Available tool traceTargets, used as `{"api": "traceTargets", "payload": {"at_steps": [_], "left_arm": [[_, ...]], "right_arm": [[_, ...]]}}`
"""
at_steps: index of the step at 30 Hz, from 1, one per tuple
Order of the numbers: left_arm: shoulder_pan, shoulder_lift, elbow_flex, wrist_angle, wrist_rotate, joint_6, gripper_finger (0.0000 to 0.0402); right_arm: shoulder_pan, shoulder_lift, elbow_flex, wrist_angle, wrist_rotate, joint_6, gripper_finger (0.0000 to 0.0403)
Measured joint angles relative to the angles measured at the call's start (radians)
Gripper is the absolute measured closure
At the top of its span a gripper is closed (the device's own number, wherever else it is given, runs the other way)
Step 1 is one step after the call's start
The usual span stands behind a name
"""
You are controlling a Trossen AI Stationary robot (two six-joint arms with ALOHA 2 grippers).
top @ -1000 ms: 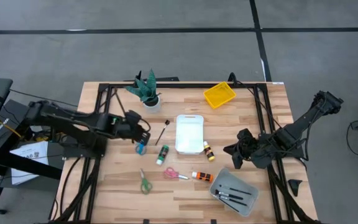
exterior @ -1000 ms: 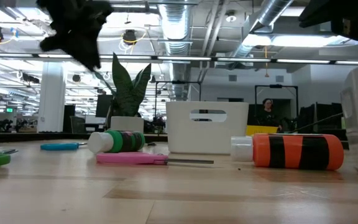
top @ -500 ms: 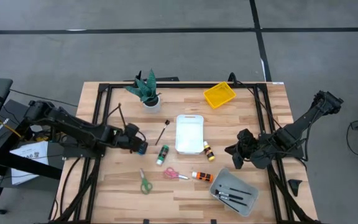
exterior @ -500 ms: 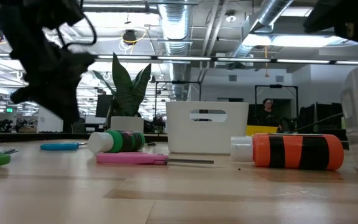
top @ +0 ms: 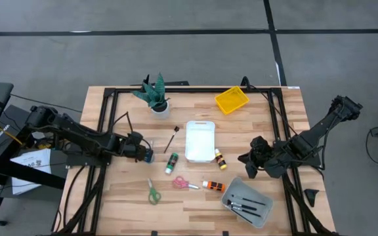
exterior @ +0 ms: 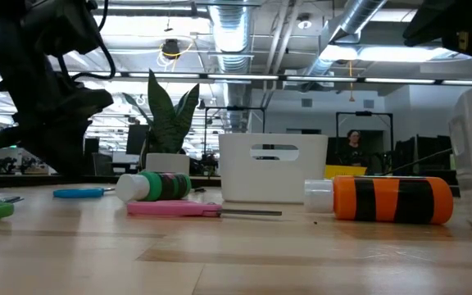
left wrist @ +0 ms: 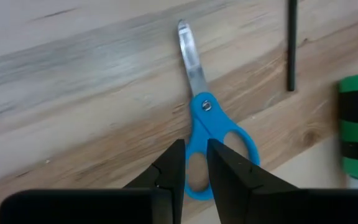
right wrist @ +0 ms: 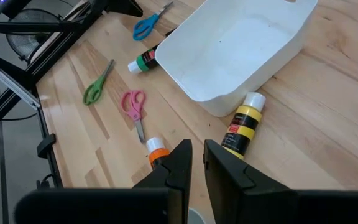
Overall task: Pick & Place Paint Supplies
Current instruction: Put the blue scissors into the white bin
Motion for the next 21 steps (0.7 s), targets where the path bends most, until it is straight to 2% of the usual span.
{"api": "traceTargets", "payload": {"at_steps": [4,9,15,21], "left_arm": [[0.0,0.011,0.0,-0.009,0.015,0.0,0.0341],[-0.017,0.076,0.0,-0.001,0.084,0.001,0.0341],[-0.053,0.149,0.006,0.008,0.054,-0.057,0.0341],[-0.053,0.162,0.006,0.009,0.049,-0.077,0.0347]], "right_arm": [[0.0,0.0,0.0,-0.002,0.0,0.0,0.0364],[0.0,0.0,0.0,-0.008,0.0,-0.001,0.0364],[0.0,0.0,0.0,-0.02,0.0,-0.006,0.0364],[0.0,0.0,0.0,-0.029,0.001,-0.01,0.0364]]}}
